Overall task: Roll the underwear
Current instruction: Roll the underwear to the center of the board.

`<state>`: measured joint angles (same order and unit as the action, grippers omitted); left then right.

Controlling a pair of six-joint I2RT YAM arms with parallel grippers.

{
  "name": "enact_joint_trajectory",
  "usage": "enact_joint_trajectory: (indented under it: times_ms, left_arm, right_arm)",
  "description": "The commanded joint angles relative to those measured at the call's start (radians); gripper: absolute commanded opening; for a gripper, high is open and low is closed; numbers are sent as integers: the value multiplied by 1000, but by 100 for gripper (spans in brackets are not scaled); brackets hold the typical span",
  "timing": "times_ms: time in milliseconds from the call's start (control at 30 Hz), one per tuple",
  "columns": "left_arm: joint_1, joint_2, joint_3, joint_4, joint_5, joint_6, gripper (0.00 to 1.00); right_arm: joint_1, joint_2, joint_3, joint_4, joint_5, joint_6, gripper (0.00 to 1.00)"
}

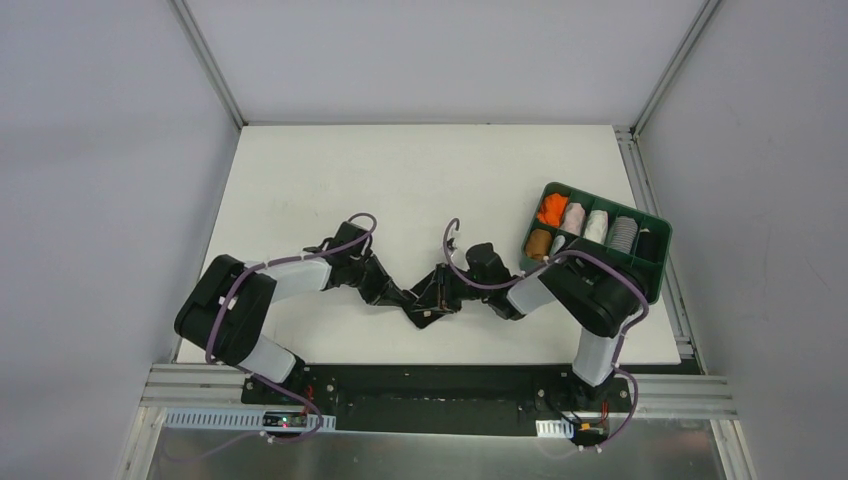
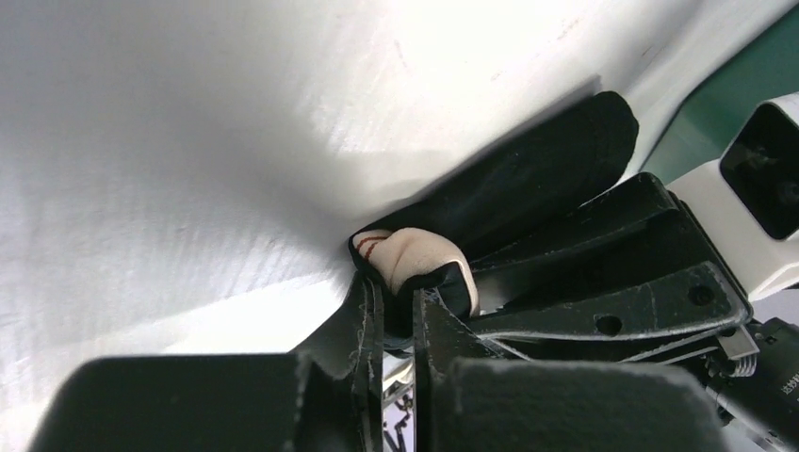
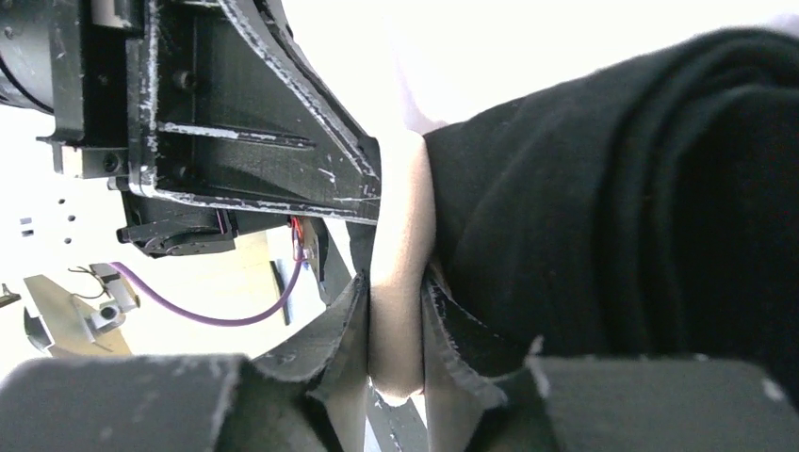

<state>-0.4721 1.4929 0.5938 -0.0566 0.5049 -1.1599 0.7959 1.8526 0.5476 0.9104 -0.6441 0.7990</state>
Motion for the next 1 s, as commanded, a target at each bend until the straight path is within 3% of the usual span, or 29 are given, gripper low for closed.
enact_joint_trajectory:
  times_ms: [0, 100, 200, 400, 633, 800, 967]
  left_arm:
    - [-13, 63, 15, -57, -72, 37, 0]
    - [-13, 66, 21, -75, -72, 51, 0]
    - [-13, 70, 31, -86, -65, 68, 0]
    - [-13, 82, 59, -101, -39, 99, 0]
    - [-13, 100, 82, -116, -11, 126, 0]
    - [-13, 111, 84, -124, -4, 134, 0]
    - [-13, 119, 84, -126, 0, 132, 0]
  right_arm:
    - [8, -110, -1, -178, 66, -97, 28]
    - [17, -203, 1, -314, 120, -153, 50]
    - [34, -293, 19, -484, 182, -240, 58]
    - [64, -441, 66, -781, 339, -361, 62]
    - [188, -559, 141, -949, 627, -473, 64]
    - [345, -506, 270, -1020, 811, -601, 62]
    - [433, -379, 393, -1074, 895, -697, 65]
